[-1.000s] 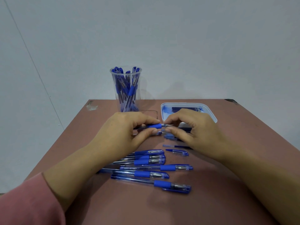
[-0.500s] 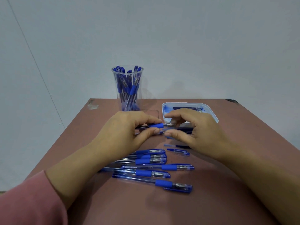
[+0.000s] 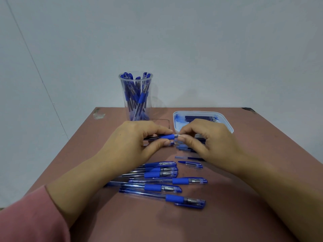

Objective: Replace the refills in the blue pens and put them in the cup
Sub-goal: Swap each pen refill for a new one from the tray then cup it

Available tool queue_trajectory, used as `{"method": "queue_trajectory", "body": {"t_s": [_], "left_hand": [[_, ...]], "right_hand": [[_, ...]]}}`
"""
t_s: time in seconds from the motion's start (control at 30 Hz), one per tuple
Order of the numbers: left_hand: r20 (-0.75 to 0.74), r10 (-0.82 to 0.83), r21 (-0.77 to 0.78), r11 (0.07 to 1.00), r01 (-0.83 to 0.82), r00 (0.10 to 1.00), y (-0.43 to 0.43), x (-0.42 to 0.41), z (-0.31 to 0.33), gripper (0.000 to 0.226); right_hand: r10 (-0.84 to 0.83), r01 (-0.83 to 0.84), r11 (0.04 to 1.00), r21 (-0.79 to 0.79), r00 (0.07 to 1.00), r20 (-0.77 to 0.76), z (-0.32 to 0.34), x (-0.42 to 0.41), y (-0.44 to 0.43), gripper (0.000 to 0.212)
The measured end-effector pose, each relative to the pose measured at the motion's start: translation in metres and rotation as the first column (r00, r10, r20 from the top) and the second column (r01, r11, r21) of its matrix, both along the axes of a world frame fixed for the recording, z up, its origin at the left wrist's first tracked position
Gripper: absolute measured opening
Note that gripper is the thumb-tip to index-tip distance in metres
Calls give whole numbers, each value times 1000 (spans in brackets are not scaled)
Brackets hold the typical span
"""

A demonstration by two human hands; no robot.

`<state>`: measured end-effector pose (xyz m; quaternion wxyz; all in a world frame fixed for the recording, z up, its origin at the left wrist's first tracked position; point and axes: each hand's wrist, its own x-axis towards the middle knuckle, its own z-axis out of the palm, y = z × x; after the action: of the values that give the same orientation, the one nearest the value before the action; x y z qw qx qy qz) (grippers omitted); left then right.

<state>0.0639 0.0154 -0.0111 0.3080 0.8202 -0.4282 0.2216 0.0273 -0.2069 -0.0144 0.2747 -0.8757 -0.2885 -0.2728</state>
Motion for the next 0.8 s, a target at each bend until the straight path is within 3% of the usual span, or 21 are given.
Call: {"method": "queue_trajectory", "body": {"t_s": [0.13, 0.37, 0.43, 0.67, 0.77, 0.8], "left_hand": [[14, -16, 10, 1000, 15, 1000, -1, -2, 0, 31], [17, -12, 0, 1000, 12, 1000, -1, -2, 0, 32], [36, -14, 2, 1000, 14, 999, -1, -2, 0, 30], [55, -19, 23, 1000, 18, 998, -2, -3, -1, 29], [25, -20, 25, 999, 20, 999, -2, -2, -2, 31], [27, -20, 26, 999, 19, 999, -2, -1, -2, 32]], "right_hand": [[-12, 14, 1000, 14, 996, -88, -1, -1, 1, 27], [5, -4, 1000, 14, 999, -38, 1, -2, 2, 6], [-7, 8, 1000, 15, 998, -62, 1, -3, 4, 12], [60, -18, 991, 133, 946, -319, 6, -7, 3, 23], [92, -50, 987, 154, 956, -280, 7, -7, 2, 6], [90, -55, 987, 153, 968, -234, 7, -7, 2, 9]]}}
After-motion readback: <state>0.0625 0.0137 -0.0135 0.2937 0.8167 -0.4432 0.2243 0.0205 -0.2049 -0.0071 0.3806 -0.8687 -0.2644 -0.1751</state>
